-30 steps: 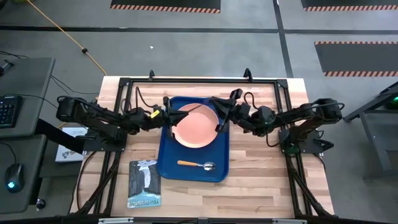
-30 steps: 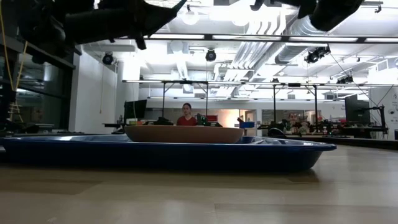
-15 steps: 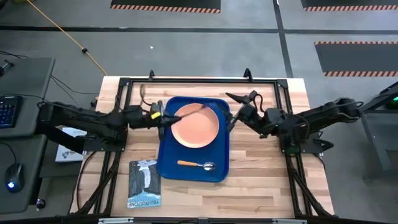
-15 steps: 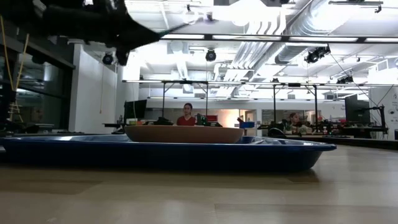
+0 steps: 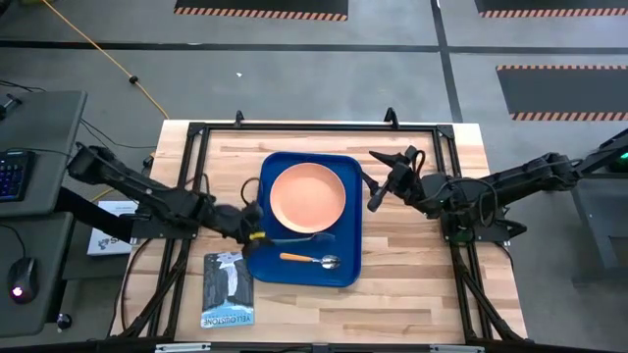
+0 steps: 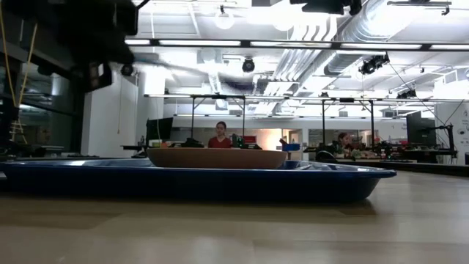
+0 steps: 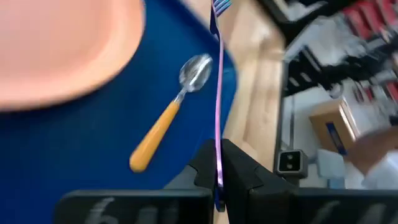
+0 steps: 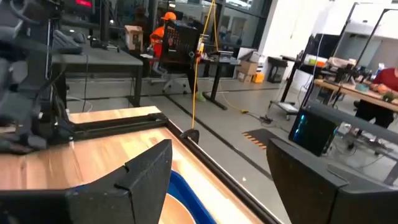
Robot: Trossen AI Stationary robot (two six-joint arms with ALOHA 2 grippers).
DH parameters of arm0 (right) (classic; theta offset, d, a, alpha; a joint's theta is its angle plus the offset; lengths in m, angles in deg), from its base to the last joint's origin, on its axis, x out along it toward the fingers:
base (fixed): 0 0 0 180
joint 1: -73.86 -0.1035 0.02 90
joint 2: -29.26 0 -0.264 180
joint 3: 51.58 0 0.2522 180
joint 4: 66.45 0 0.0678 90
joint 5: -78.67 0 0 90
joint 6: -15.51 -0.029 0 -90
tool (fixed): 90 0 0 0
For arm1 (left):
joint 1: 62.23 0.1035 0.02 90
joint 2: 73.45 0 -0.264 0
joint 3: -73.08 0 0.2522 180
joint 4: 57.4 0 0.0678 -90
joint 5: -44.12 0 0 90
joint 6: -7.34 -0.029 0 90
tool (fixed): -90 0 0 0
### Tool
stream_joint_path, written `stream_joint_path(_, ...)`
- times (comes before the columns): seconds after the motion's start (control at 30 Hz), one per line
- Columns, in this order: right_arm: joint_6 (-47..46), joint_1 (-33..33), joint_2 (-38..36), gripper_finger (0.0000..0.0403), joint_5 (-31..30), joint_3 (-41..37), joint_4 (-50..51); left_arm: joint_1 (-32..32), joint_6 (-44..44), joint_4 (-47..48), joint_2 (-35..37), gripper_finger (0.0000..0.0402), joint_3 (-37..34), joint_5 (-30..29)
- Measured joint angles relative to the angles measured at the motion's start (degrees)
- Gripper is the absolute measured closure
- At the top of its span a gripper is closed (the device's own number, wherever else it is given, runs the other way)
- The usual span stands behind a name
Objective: Pick and place plate/cup/fork/spoon on tray
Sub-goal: Put the purple fork on the blue serving tray
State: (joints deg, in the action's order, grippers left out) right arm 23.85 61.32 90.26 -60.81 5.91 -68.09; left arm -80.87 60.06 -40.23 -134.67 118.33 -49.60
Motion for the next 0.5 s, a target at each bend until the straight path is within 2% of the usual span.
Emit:
stream_joint_path(0.1,-0.8,0.0,0.2,0.0148,0.0,0.0,1.4,-3.4,7.9,-0.9,-4.0,0.0401,0.0,-3.2)
stream_joint_path(0.23,-0.9,0.0,0.2,0.0148,0.1,0.0,2.1,-5.7,13.5,-5.3,-9.8,0.0401,0.0,-4.9)
stream_joint_path(0.37,-0.9,0.0,0.2,0.0148,0.1,0.0,2.4,-5.6,15.1,-10.8,-15.3,0.0401,0.0,-4.5)
stream_joint_path(0.5,-1.1,0.0,0.2,0.0148,0.1,0.0,2.7,-2.8,14.0,-11.2,-18.3,0.0402,0.0,-1.9)
